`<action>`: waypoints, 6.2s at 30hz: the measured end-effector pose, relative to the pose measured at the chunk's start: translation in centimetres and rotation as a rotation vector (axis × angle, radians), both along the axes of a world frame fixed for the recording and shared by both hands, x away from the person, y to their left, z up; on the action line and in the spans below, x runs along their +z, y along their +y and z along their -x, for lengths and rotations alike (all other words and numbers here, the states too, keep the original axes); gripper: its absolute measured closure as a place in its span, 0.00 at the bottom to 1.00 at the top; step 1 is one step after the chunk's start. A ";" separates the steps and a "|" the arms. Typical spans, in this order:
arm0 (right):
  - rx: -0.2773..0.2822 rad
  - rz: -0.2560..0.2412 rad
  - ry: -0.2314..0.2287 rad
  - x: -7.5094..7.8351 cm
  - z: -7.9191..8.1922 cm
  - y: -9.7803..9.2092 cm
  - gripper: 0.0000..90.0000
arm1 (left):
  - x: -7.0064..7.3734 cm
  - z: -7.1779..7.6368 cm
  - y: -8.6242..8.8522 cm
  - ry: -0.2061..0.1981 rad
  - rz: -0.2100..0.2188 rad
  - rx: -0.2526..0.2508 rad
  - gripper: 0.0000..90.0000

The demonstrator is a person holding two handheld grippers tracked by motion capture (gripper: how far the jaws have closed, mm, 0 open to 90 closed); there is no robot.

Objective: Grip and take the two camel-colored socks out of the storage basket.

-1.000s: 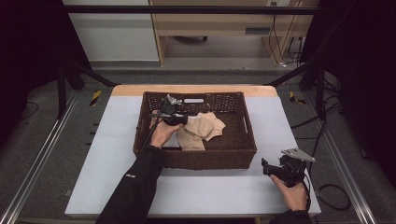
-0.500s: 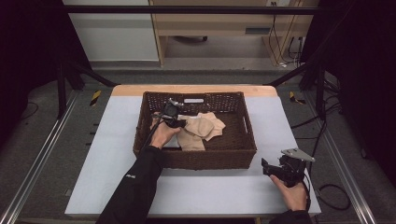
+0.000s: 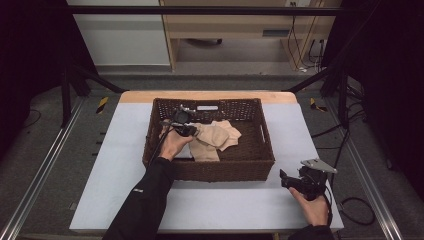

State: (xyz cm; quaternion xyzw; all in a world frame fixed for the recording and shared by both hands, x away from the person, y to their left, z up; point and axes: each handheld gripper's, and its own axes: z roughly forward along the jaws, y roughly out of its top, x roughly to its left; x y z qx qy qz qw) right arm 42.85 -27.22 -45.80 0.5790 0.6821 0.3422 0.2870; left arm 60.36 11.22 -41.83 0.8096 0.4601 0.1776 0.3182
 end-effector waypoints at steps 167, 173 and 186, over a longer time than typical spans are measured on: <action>-0.026 -0.048 -0.051 0.2 0.7 -1.1 0.05 | 9.5 12.0 6.6 -0.410 0.313 -0.052 0.54; -0.026 -0.037 -0.052 0.1 0.6 -1.2 0.05 | 10.2 9.4 5.8 -0.432 0.276 -0.042 0.54; -0.041 -0.028 -0.053 0.1 0.4 -1.2 0.04 | 7.5 4.2 4.4 -0.395 0.201 -0.014 0.58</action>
